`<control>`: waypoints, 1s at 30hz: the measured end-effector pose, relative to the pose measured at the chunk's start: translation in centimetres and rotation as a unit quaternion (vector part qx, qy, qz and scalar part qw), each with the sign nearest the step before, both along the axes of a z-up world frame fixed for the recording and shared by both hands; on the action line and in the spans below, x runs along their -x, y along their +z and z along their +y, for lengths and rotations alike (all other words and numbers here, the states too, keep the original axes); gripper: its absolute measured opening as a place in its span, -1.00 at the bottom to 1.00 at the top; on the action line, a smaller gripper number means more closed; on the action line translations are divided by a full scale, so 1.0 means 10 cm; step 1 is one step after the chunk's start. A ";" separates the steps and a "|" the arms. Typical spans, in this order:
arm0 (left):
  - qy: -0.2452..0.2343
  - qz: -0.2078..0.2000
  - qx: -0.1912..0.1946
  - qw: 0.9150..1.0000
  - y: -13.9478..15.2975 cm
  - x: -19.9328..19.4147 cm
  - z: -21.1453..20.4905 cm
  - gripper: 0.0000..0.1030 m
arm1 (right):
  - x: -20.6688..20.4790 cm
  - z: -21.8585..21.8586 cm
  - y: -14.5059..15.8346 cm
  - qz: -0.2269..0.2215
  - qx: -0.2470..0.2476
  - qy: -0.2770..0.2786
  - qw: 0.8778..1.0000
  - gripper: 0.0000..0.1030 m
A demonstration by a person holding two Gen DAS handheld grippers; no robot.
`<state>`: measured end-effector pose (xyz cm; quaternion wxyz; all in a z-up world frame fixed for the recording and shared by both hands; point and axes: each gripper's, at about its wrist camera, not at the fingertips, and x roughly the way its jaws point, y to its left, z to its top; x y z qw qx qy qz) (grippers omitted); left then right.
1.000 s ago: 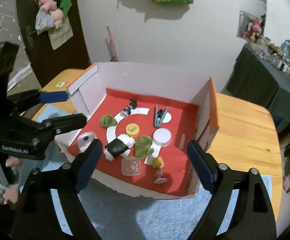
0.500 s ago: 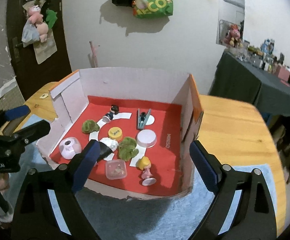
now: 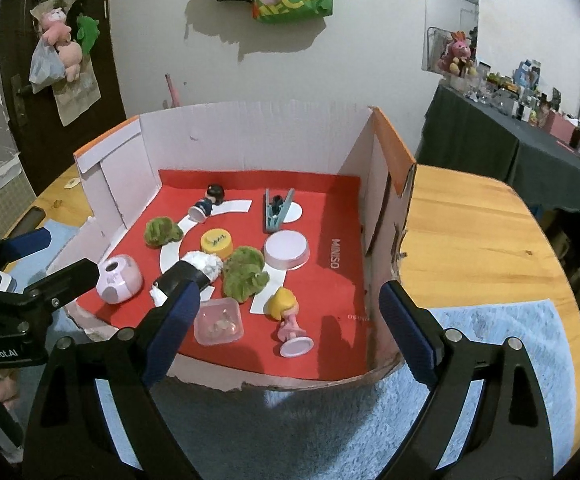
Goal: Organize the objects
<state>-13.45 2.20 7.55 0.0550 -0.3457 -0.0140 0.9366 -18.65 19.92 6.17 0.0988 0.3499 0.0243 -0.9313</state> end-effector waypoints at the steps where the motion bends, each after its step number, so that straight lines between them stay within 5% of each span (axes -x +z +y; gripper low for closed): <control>1: 0.000 -0.001 0.000 1.000 0.00 0.00 0.00 1.00 | 0.00 0.00 -0.01 -0.001 0.001 -0.001 1.000 0.79; 30: -0.004 -0.015 -0.013 1.000 -0.04 -0.01 0.02 1.00 | 0.00 0.05 -0.04 -0.012 0.004 -0.004 1.000 0.79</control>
